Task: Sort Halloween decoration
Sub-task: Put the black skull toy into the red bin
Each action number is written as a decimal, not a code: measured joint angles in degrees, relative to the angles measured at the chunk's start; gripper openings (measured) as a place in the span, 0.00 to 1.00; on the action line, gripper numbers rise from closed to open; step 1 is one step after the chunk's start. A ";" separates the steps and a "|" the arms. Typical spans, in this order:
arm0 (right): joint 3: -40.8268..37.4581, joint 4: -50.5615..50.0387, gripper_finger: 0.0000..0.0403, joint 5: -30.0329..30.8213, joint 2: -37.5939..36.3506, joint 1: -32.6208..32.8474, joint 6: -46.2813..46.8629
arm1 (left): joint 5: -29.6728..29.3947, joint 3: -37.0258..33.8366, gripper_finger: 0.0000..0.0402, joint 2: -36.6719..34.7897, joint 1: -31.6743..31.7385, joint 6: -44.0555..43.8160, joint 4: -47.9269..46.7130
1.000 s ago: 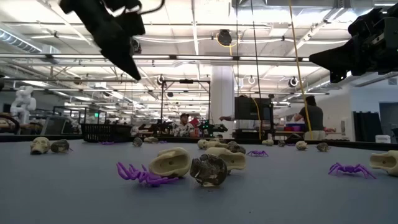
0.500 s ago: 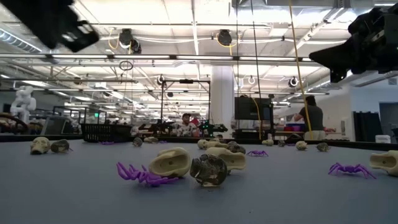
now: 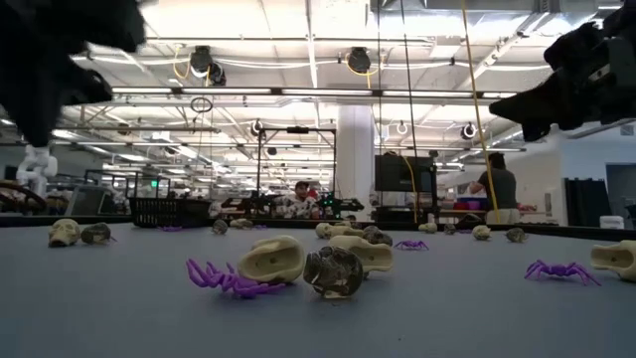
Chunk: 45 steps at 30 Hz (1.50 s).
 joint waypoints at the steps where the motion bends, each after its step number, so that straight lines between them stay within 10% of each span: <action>1: 0.22 0.28 0.00 0.20 1.13 0.00 -0.08 | -0.10 0.00 0.02 0.48 1.35 -0.90 0.46; 24: 0.49 0.58 0.14 5.87 9.77 -0.02 0.99 | 1.61 0.02 0.52 16.28 11.83 -9.75 4.47; 32: 0.54 0.58 0.16 5.87 9.80 -0.02 0.04 | -2.44 0.09 0.49 18.86 12.22 -9.72 3.80; 45: 0.56 0.56 0.16 5.87 9.78 -0.02 -0.15 | -2.58 0.20 0.13 18.76 12.23 -6.93 3.68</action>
